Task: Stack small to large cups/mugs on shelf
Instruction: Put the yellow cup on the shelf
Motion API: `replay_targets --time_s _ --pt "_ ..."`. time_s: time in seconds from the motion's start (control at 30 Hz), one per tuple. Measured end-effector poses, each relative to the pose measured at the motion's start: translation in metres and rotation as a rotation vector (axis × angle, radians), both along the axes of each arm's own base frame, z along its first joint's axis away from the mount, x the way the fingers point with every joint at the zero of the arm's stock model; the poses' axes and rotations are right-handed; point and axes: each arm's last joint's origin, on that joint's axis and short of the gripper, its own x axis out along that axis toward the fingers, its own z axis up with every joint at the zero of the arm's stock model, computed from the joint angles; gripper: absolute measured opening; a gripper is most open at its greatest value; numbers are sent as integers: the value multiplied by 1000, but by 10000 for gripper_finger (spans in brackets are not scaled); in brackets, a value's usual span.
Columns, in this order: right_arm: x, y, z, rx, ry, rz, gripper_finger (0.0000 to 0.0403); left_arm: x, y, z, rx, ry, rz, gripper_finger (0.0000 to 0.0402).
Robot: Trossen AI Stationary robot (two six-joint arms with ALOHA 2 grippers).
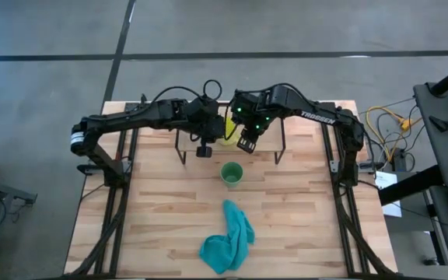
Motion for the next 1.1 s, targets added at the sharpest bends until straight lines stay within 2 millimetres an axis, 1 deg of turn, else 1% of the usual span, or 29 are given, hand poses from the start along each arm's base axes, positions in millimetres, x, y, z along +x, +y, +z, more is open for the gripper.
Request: replay_targets --time_s 0.23,0.33,0.87,1.1 --pt "5 16 1 -4 -16 39 63 0 2 0 1 0 5 46" --pt "8 19 2 1 -43 24 63 0 2 0 1 0 4 46" --pt "11 21 2 -4 -67 5 63 -1 1 1 1 -1 7 46" --pt "12 24 2 -5 -73 14 63 -2 5 1 39 8 45 46"
